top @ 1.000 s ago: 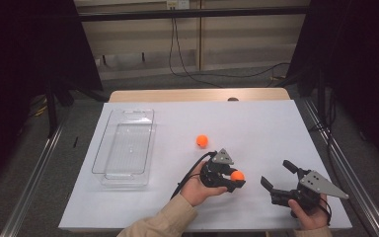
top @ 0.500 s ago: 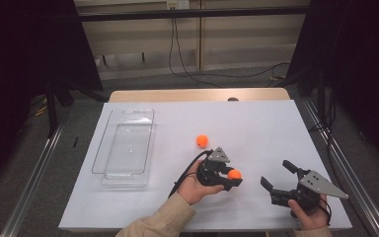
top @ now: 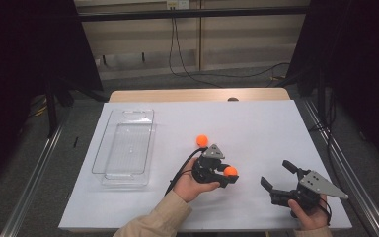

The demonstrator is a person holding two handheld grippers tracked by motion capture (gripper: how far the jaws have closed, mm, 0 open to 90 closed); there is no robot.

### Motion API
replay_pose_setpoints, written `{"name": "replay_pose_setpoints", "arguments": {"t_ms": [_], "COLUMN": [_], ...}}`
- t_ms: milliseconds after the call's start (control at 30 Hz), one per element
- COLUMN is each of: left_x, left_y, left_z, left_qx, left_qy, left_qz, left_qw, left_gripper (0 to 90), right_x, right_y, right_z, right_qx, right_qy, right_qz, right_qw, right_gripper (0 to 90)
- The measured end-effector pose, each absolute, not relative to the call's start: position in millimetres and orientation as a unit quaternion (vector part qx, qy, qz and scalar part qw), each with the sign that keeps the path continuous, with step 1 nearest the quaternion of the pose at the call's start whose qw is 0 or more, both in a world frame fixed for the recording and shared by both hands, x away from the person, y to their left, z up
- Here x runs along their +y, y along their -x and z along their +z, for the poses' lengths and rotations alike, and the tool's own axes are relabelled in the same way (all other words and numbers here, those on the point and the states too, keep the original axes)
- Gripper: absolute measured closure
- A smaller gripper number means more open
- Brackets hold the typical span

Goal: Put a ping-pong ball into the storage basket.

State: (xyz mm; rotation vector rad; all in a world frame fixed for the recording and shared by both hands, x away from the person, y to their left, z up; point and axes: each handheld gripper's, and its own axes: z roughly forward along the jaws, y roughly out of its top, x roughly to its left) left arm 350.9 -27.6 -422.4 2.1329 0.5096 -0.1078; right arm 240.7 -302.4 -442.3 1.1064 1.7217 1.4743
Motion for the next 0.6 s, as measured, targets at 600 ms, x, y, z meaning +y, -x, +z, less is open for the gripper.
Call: {"name": "replay_pose_setpoints", "arguments": {"t_ms": [600], "left_x": [-16.0], "left_y": [-357.8], "left_z": [-416.4], "left_qx": [0.222], "left_qy": [-0.858], "left_qz": [-0.041], "left_qw": [0.461], "left_gripper": [50.8], "right_x": [-302.8], "right_y": [-240.4], "right_z": [-442.0], "right_qx": [0.651], "right_qy": [-0.416], "right_qz": [0.556], "right_qw": [0.306], "right_gripper": [3.9]}}
